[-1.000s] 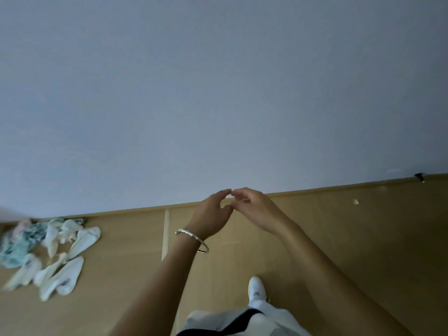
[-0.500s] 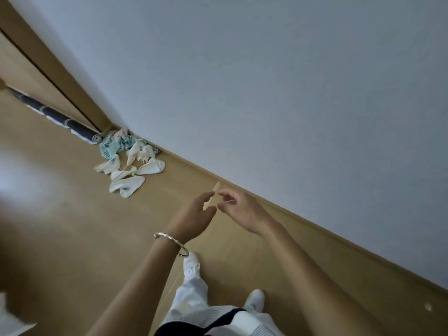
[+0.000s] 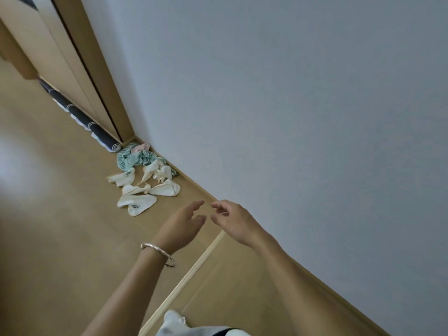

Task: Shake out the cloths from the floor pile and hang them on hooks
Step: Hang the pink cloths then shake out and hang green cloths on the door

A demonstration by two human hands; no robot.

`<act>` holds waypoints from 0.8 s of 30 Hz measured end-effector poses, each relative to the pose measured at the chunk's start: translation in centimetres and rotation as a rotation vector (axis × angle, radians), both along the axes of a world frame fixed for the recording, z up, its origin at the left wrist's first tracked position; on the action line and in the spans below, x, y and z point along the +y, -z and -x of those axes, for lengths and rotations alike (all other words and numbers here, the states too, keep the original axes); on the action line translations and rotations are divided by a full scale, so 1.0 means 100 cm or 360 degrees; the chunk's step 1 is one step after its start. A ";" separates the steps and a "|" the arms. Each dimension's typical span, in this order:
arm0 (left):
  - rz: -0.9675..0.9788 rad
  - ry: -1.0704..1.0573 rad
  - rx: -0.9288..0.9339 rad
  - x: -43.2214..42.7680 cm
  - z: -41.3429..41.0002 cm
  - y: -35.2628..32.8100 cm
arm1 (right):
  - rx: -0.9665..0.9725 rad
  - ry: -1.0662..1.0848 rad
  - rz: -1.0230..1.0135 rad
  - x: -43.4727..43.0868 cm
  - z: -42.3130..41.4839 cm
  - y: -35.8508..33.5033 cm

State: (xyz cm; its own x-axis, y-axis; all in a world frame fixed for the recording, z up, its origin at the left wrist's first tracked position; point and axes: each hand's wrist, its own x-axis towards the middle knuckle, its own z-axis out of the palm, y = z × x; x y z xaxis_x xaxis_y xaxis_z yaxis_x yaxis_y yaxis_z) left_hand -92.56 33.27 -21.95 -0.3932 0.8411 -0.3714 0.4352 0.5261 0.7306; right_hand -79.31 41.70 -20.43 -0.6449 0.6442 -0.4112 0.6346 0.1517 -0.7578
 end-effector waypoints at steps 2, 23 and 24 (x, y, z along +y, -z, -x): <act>-0.0018 -0.0072 0.0018 -0.007 0.041 -0.001 | 0.0004 -0.0049 -0.0013 -0.002 0.046 -0.003; 0.0049 -0.0529 -0.0029 -0.022 0.303 0.024 | 0.0085 -0.0495 0.0174 0.014 0.357 0.038; 0.0047 -0.0587 -0.0013 -0.018 0.319 0.020 | 0.0109 -0.0543 0.0182 0.021 0.378 0.038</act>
